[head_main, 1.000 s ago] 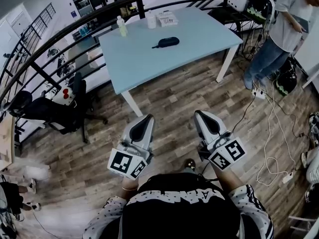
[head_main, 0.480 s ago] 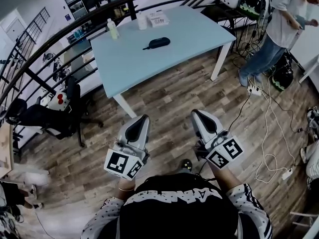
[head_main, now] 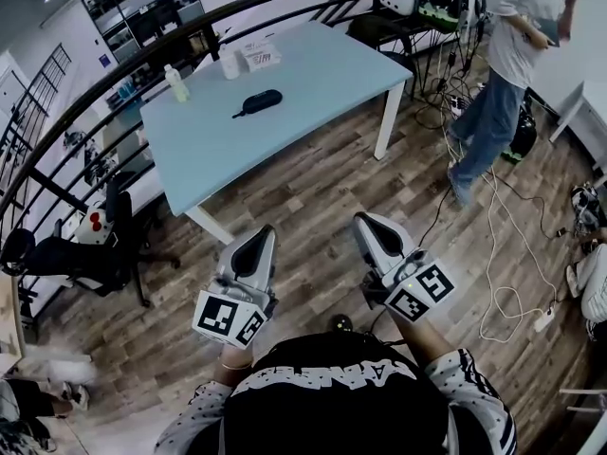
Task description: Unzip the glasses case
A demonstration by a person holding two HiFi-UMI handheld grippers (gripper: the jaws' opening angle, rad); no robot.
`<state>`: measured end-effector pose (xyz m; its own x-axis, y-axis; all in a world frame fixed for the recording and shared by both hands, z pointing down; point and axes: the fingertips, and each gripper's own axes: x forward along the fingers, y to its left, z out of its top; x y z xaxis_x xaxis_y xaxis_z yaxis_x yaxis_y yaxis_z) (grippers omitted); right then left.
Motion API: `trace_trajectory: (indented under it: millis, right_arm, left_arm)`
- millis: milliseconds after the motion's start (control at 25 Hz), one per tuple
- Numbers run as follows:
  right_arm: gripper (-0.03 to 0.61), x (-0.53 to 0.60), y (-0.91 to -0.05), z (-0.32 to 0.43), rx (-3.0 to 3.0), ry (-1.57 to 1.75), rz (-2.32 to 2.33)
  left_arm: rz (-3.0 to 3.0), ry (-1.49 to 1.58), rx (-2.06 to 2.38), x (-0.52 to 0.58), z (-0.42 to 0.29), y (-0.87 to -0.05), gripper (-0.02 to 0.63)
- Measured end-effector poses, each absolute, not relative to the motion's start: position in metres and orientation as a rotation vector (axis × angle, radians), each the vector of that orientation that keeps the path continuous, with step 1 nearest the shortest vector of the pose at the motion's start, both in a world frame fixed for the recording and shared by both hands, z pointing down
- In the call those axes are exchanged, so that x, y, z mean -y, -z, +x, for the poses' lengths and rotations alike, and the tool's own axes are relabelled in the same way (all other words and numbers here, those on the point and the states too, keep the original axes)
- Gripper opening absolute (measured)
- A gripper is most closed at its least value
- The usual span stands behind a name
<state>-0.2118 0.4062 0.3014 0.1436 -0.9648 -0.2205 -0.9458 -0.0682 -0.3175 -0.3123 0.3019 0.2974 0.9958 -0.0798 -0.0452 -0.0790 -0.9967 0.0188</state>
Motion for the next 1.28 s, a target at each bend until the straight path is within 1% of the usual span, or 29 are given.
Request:
trace_trajectory:
  millis: [280, 480, 880, 1080, 1280]
  right_arm:
    - [-0.003, -0.43, -0.306, -0.195, -1.852, 0.075, -2.009]
    - [-0.003, -0.43, -0.313, -0.185, -1.875, 0.099, -1.975]
    - [-0.003, -0.373, -0.323, -0.169, -1.974, 0.129, -1.889]
    - [-0.003, -0.343, -0.323, -0.152, -1.991, 0.128, -1.904]
    - [-0.003, -0.319, -0.329, -0.13, -1.98, 0.146, -1.944]
  left_arm:
    - [3.136, 0.061, 0.136, -0.329, -0.292, -0.301, 0.0]
    - [3.141, 0.042, 0.204, -0.33, -0.291, -0.301, 0.0]
    - [3.115, 0.03, 0.377, -0.277, -0.289, -0.313, 0.0]
    - [3.092, 0.074, 0.349, -0.244, -0.265, -0.315, 0.0]
    - [3.072, 0.049, 0.301, -0.219, -0.24, -0.33, 0.0]
